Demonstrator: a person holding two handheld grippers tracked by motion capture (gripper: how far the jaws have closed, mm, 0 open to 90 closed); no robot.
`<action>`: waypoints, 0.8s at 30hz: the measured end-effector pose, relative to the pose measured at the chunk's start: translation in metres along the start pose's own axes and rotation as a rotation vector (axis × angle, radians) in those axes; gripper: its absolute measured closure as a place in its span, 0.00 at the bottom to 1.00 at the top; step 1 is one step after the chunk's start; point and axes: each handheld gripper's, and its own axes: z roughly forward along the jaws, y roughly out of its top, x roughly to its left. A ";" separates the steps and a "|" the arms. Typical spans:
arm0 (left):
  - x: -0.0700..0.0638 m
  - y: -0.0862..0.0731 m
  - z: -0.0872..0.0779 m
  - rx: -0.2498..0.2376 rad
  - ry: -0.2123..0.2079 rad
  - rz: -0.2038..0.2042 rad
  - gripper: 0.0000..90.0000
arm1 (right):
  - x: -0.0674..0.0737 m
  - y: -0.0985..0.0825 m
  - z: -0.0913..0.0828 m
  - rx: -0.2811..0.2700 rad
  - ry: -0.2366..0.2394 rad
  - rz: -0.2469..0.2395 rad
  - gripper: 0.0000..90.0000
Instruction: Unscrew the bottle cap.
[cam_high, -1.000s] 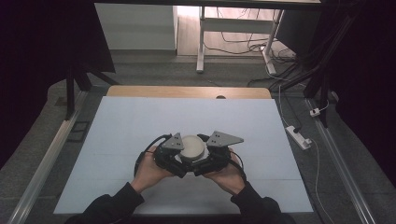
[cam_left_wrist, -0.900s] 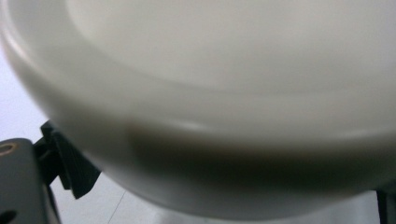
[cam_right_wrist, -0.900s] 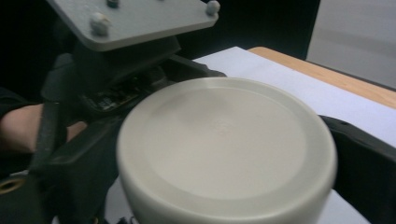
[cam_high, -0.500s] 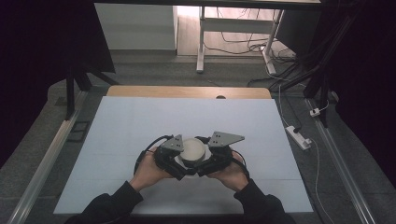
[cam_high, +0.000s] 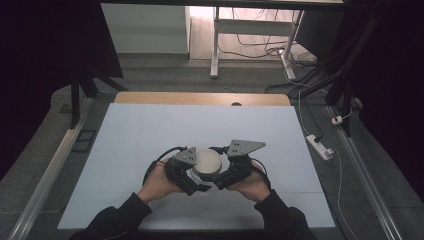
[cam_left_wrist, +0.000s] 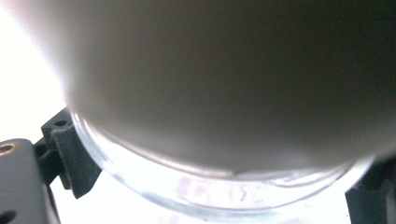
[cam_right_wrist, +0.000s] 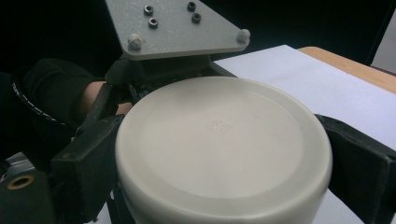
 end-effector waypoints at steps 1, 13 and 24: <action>0.000 0.000 0.000 -0.001 0.002 0.001 0.08 | -0.001 0.000 -0.001 -0.004 -0.001 0.001 0.08; 0.001 -0.001 -0.001 0.006 0.033 -0.006 0.08 | -0.001 0.004 -0.007 -0.019 -0.016 0.003 0.08; 0.009 -0.006 -0.006 0.006 0.078 -0.035 0.08 | -0.003 0.004 -0.013 -0.025 -0.030 0.010 0.08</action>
